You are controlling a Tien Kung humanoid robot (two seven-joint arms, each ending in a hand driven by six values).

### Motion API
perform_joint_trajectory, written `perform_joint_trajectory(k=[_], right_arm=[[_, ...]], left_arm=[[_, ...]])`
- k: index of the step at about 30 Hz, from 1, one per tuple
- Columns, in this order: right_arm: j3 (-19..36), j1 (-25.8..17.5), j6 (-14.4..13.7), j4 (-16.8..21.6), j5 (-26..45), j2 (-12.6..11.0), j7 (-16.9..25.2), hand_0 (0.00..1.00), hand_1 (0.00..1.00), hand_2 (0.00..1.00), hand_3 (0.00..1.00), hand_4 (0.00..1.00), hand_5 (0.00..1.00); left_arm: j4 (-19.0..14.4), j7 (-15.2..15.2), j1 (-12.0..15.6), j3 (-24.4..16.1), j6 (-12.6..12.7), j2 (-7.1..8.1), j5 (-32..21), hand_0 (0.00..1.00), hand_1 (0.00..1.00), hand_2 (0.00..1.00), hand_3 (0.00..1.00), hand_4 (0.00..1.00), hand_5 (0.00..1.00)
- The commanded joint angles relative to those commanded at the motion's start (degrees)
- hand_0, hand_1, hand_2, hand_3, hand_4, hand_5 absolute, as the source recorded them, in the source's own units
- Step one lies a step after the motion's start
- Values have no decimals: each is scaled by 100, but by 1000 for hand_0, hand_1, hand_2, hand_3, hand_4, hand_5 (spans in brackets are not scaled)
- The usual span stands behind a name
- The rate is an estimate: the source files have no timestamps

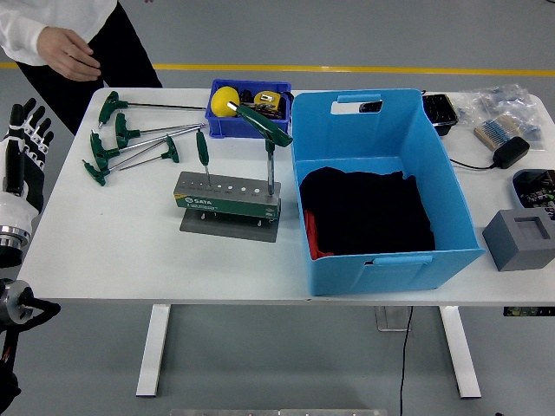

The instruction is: Lift tool from toolbox,place it in box,lift tool from toolbox,place it in box

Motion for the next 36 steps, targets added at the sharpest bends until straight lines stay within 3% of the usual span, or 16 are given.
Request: perform_joint_trajectory(k=[19, 23, 30, 36], right_arm=[[166, -2, -43, 0, -177, 3, 1, 649, 639, 727, 598, 857, 720], [154, 5, -41, 0, -157, 5, 17, 649, 639, 727, 597, 857, 720], [191, 6, -44, 0, -161, 21, 29, 647, 638, 725, 596, 856, 720], [333, -23, -52, 0, -284, 31, 2, 646, 634, 723, 595, 854, 717]], left_arm=[[-43, -190, 9, 55, 187, -20, -5, 998, 998, 998, 998, 998, 913], [-80, -230, 2, 62, 269, -11, 225, 998, 998, 998, 998, 998, 896], [-117, -242, -4, 150, 297, -20, -16, 990, 998, 998, 990, 998, 880], [-316, -197, -49, 310, 402, 45, 552, 962, 998, 998, 981, 998, 866]])
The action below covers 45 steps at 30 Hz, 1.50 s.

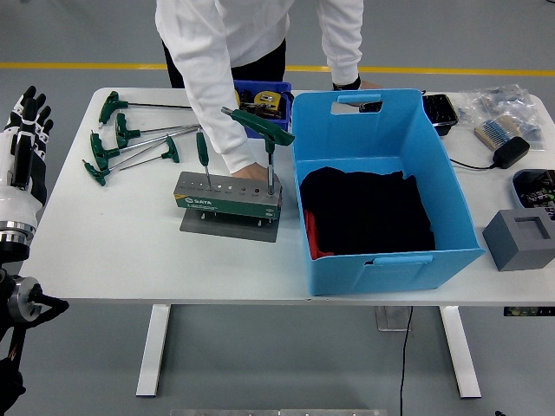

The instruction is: Lift tool from toolbox,place it in box,lift tool from toolbox,place it in box

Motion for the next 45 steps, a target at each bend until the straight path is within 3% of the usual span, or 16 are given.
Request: perform_joint_trajectory(k=[1, 2, 7, 8, 12, 20, 24, 32, 43, 45], right_arm=[[76, -17, -4, 0, -69, 4, -14, 646, 634, 723, 595, 854, 717], [155, -36, -9, 0, -140, 8, -29, 646, 631, 718, 593, 854, 716], [360, -83, -25, 0, -361, -4, -70, 646, 631, 718, 593, 854, 716], [391, -90, -31, 0, -381, -12, -74, 644, 625, 710, 592, 853, 715], [492, -86, -47, 0, -480, -28, -93, 644, 625, 710, 592, 853, 715], [460, -88, -59, 0, -418, -41, -85, 640, 623, 701, 590, 851, 712], [485, -96, -70, 0, -437, -44, -93, 640, 623, 701, 590, 851, 712], [412, -110, -75, 0, -377, -36, -110, 639, 619, 699, 586, 850, 709], [286, -128, -68, 0, -295, -40, -114, 639, 618, 698, 587, 850, 710], [260, -126, -68, 0, -273, -42, -112, 639, 617, 697, 587, 850, 709]], left_arm=[[-41, 14, -25, 66, 18, 59, 216, 962, 998, 998, 981, 998, 866], [-73, 29, -64, 142, 32, 136, 458, 979, 998, 998, 978, 998, 792], [-198, 206, -313, 407, 28, 463, 1605, 979, 998, 998, 978, 998, 792], [-278, 325, -429, 498, -5, 554, 1865, 992, 998, 998, 991, 998, 750], [-523, 858, -908, 923, -289, 764, 2834, 992, 998, 998, 991, 998, 750], [-413, 1487, -1877, 1924, -1005, 899, 4703, 998, 998, 998, 998, 998, 699], [-202, 1574, -2279, 2396, -1132, 912, 5538, 998, 998, 998, 998, 998, 699], [234, 1600, -2940, 3044, -1160, 790, 5528, 998, 998, 998, 998, 998, 687], [738, 1640, -3434, 3763, -1268, 385, 5256, 998, 998, 998, 995, 998, 684], [855, 1634, -3514, 3888, -1247, 339, 5233, 974, 969, 959, 937, 998, 687]])
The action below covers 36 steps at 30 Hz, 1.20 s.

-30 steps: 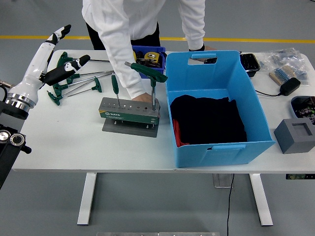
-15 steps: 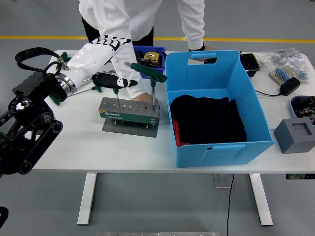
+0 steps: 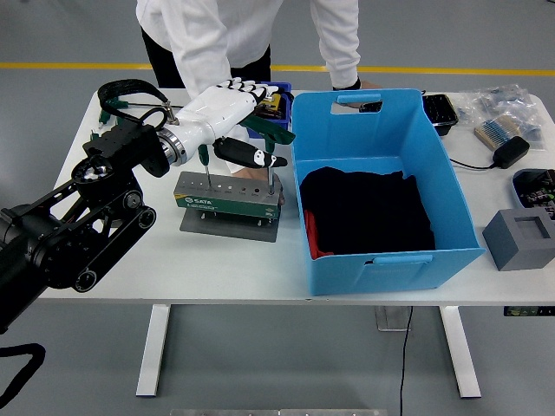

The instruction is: Lift tool from toolbox,place it in box,lift tool from toolbox,place it in box

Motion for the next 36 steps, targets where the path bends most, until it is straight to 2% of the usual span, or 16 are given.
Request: perform_joint_trajectory(k=[4, 5, 10, 11, 16, 17, 22, 23, 28, 29, 34, 35, 36], right_arm=[[-37, 3, -5, 0, 38, 0, 0, 639, 617, 697, 587, 850, 709], [-41, 2, -5, 0, 41, 1, -1, 638, 617, 697, 585, 850, 710], [-84, -5, -6, 0, 60, 3, -7, 638, 617, 697, 585, 850, 710], [-98, -3, -6, 0, 62, 2, -9, 638, 617, 698, 585, 849, 709], [-159, 8, -1, 0, 86, -9, -9, 638, 617, 698, 585, 849, 709], [-166, 11, 0, 0, 87, -12, -7, 638, 618, 698, 585, 850, 710], [-236, 31, -1, 0, 137, -22, 16, 638, 618, 698, 585, 850, 710], [-248, 34, -3, 0, 146, -22, 20, 638, 617, 698, 585, 849, 711], [-332, 51, -1, 0, 207, -23, 37, 638, 617, 698, 585, 849, 711], [-336, 53, -2, 0, 209, -23, 38, 638, 617, 698, 584, 849, 712], [-381, 76, 0, 0, 222, -27, 43, 638, 617, 698, 584, 849, 712], [-387, 79, 0, 0, 225, -27, 44, 638, 617, 698, 584, 849, 709], [-396, 82, 1, 0, 225, -27, 46, 638, 617, 698, 584, 849, 709]], left_arm=[[291, -26, -186, 245, 102, -73, 10, 974, 969, 959, 937, 998, 687], [336, -28, -216, 279, 120, -82, 19, 883, 840, 787, 834, 998, 688], [637, -61, -409, 501, 319, -143, 52, 883, 840, 787, 834, 998, 688], [708, -70, -455, 556, 370, -151, 68, 793, 696, 632, 721, 998, 697], [1005, -114, -643, 775, 594, -174, 101, 793, 696, 632, 721, 998, 697], [1054, -120, -669, 803, 634, -178, 101, 712, 592, 522, 627, 998, 700], [1293, -118, -760, 882, 787, -205, 89, 712, 592, 522, 627, 998, 700], [1348, -116, -774, 898, 813, -215, 75, 613, 514, 465, 586, 998, 708], [1578, -138, -816, 951, 978, -276, 6, 613, 514, 465, 586, 998, 708], [1603, -142, -821, 957, 998, -283, -5, 547, 481, 437, 566, 998, 710], [1830, -178, -855, 986, 1158, -344, -82, 547, 481, 437, 566, 998, 710], [1856, -180, -859, 991, 1169, -348, -89, 495, 428, 398, 536, 998, 717], [1895, -181, -862, 999, 1183, -355, -101, 495, 428, 398, 536, 998, 717]])
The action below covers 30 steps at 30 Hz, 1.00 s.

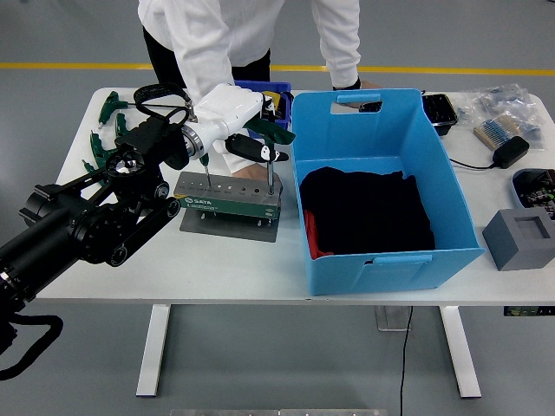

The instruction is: Lift tool from toolbox,place it in box,lift tool from toolbox,place it in box

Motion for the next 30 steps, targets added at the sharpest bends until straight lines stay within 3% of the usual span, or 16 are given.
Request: perform_joint_trajectory(k=[5, 6, 11, 12, 23, 24, 29, 30], right_arm=[[-39, 24, 0, 0, 9, -1, 3, 638, 617, 698, 584, 849, 709], [-51, 29, 1, 0, 16, -2, 5, 637, 617, 698, 583, 848, 709], [-96, 41, 2, 0, 43, -1, 13, 637, 617, 698, 583, 848, 709], [-116, 44, 3, 0, 62, -3, 18, 638, 618, 698, 582, 846, 707], [-176, 64, 6, 0, 87, -15, 25, 638, 617, 698, 582, 845, 707], [-182, 65, 7, 0, 93, -16, 25, 637, 616, 698, 582, 844, 705], [-197, 75, 8, 0, 93, -18, 26, 637, 616, 698, 582, 844, 705], [-201, 76, 7, 0, 95, -18, 25, 638, 616, 698, 582, 844, 705]], left_arm=[[172, -12, -14, 52, 53, -30, -65, 495, 428, 398, 536, 998, 717], [193, -11, -16, 59, 56, -36, -74, 429, 351, 338, 486, 998, 726], [256, -14, -35, 103, 42, -77, -123, 429, 351, 338, 486, 998, 726], [254, -13, -43, 111, 37, -85, -131, 374, 259, 266, 426, 998, 732], [284, 21, -161, 212, -19, -157, -143, 349, 215, 230, 394, 998, 738], [290, 22, -164, 219, -21, -158, -143, 322, 168, 197, 341, 998, 739], [353, 45, -184, 260, -54, -175, -141, 322, 168, 197, 341, 998, 739], [368, 53, -189, 274, -65, -179, -143, 299, 144, 179, 302, 998, 742]])
